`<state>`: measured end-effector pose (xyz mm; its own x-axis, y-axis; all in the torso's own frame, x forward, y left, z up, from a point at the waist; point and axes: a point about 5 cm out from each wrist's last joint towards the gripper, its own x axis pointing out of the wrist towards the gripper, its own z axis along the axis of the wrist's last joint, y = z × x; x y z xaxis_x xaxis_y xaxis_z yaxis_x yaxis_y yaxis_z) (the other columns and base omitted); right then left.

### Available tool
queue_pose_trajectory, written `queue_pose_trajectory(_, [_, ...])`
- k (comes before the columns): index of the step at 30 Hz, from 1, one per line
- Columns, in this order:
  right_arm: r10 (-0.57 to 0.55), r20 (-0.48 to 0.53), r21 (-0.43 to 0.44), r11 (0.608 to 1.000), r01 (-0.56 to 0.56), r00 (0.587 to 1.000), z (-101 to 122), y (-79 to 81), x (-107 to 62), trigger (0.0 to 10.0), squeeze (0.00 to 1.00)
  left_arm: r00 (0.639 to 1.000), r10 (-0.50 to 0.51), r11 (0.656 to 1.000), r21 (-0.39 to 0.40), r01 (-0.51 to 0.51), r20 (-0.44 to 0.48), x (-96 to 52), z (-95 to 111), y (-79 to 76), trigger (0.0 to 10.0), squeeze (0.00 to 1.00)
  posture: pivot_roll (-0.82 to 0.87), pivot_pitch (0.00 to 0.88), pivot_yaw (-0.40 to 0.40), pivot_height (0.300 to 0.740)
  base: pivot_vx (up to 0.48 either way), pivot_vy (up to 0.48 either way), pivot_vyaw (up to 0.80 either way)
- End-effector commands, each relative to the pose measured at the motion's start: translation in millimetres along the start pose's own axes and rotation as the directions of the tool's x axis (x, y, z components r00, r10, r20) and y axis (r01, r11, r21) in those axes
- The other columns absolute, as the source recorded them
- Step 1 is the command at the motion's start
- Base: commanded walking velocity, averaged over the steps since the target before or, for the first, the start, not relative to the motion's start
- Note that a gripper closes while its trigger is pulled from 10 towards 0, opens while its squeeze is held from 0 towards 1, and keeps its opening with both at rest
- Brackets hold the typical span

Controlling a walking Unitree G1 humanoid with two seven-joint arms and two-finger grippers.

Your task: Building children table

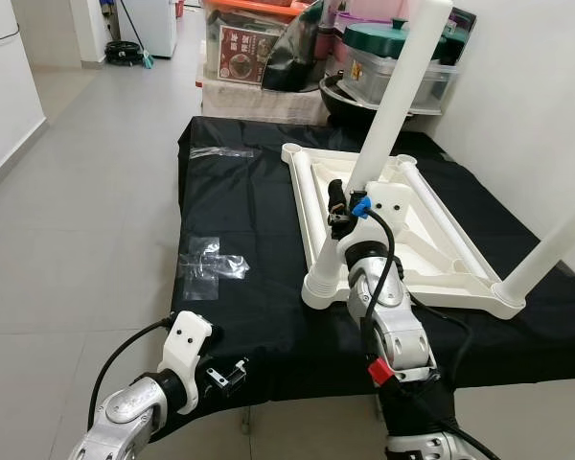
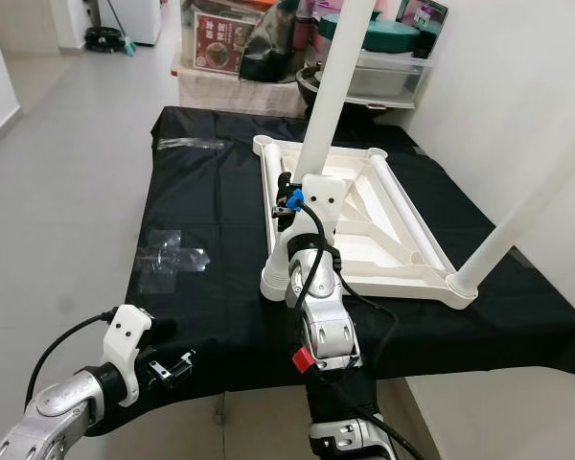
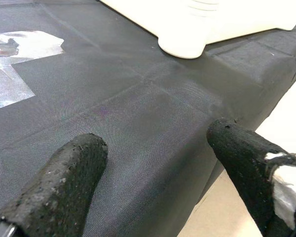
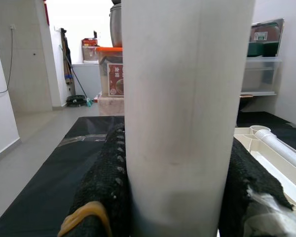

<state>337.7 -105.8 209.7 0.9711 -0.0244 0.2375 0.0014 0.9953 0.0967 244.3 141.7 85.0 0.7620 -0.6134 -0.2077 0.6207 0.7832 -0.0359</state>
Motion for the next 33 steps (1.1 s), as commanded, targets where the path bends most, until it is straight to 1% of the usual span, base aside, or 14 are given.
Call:
queue_pose_trajectory(1, [-0.042,-0.039,-0.031,0.999,0.041,0.998,-7.8,-11.2,0.1,10.0,0.00,1.000,-0.008,1.000,0.012,0.008,-0.009,1.1,-1.3,0.2,10.0,0.00,0.04,0.000,-0.137,0.740,0.000,0.000,0.00])
queue_pose_trajectory(2, [-0.043,-0.034,-0.030,0.999,0.042,0.998,-7.1,-11.4,0.3,10.0,0.28,1.000,-0.008,1.000,0.012,0.008,-0.010,1.2,-1.4,0.3,10.0,0.00,0.04,0.000,-0.138,0.740,0.000,0.000,0.00])
queue_pose_trajectory(8, [-0.038,-0.021,-0.027,0.999,0.037,0.999,-4.8,-10.5,0.6,10.0,0.29,1.000,-0.007,1.000,0.016,0.007,-0.008,1.7,-1.2,0.6,10.0,0.00,0.04,0.000,-0.138,0.740,0.000,0.000,0.00])
queue_pose_trajectory(9, [-0.035,-0.013,-0.025,0.999,0.035,0.999,-3.2,-10.1,1.1,10.0,0.35,1.000,-0.007,1.000,0.016,0.007,-0.008,1.9,-1.1,0.7,10.0,0.00,0.04,0.000,-0.138,0.740,0.000,0.000,0.00])
queue_pose_trajectory(11, [-0.033,-0.008,-0.024,0.999,0.033,0.999,-2.2,-9.9,1.4,10.0,0.35,1.000,-0.007,1.000,0.017,0.007,-0.008,2.0,-1.1,0.9,10.0,0.00,0.04,0.000,-0.138,0.740,0.000,0.000,0.00])
queue_pose_trajectory(12, [-0.034,-0.003,-0.024,0.999,0.034,0.999,-1.1,-10.1,1.8,10.0,0.52,1.000,-0.007,1.000,0.018,0.007,-0.008,2.1,-1.2,0.9,10.0,0.00,0.04,0.000,-0.137,0.740,0.000,0.000,0.00])
queue_pose_trajectory(14, [-0.035,0.000,-0.024,0.999,0.035,0.999,-0.4,-10.3,2.1,10.0,0.52,1.000,-0.007,1.000,0.018,0.007,-0.008,2.2,-1.2,0.9,10.0,0.00,0.04,0.000,-0.137,0.740,0.000,0.000,0.00])
queue_pose_trajectory(15, [-0.035,0.002,-0.023,0.999,0.035,0.999,0.2,-10.4,2.2,10.0,0.57,1.000,-0.008,1.000,0.019,0.008,-0.008,2.3,-1.3,1.0,10.0,0.00,0.04,0.000,-0.136,0.740,0.000,0.000,0.00])
queue_pose_trajectory(16, [-0.035,0.004,-0.023,0.999,0.035,0.999,0.6,-10.5,2.3,10.0,0.57,1.000,-0.008,1.000,0.019,0.008,-0.009,2.4,-1.3,1.1,10.0,0.00,0.04,0.000,-0.136,0.740,0.000,0.000,0.00])
queue_pose_trajectory(17, [-0.034,0.006,-0.024,0.999,0.035,0.999,1.0,-10.5,2.2,10.0,0.80,1.000,-0.008,1.000,0.020,0.008,-0.009,2.5,-1.3,1.2,10.0,0.00,0.04,0.000,-0.136,0.740,0.000,0.000,0.00])
queue_pose_trajectory(18, [-0.034,0.008,-0.025,0.999,0.035,0.999,1.3,-10.5,2.2,10.0,0.93,1.000,-0.008,1.000,0.021,0.008,-0.009,2.6,-1.3,1.2,10.0,0.00,0.04,0.000,-0.136,0.740,0.000,0.000,0.00])
queue_pose_trajectory(20, [-0.032,0.012,-0.027,0.999,0.032,0.999,2.0,-10.4,2.1,10.0,0.93,1.000,-0.008,1.000,0.021,0.009,-0.009,2.8,-1.3,1.1,10.0,0.00,0.04,0.000,-0.136,0.740,0.000,0.000,0.00])
queue_pose_trajectory(21, [-0.030,0.015,-0.029,0.999,0.030,0.999,2.4,-10.3,2.0,10.0,1.00,1.000,-0.009,1.000,0.022,0.009,-0.009,2.9,-1.2,1.1,10.0,0.00,0.04,0.000,-0.136,0.740,0.000,0.000,0.00])
queue_pose_trajectory(33, [0.031,0.065,-0.023,0.999,-0.029,0.997,15.1,-7.8,4.8,10.0,1.00,1.000,-0.015,1.000,0.025,0.016,-0.013,3.8,-1.9,1.2,10.0,0.00,0.03,0.000,-0.131,0.740,0.000,0.000,0.00])
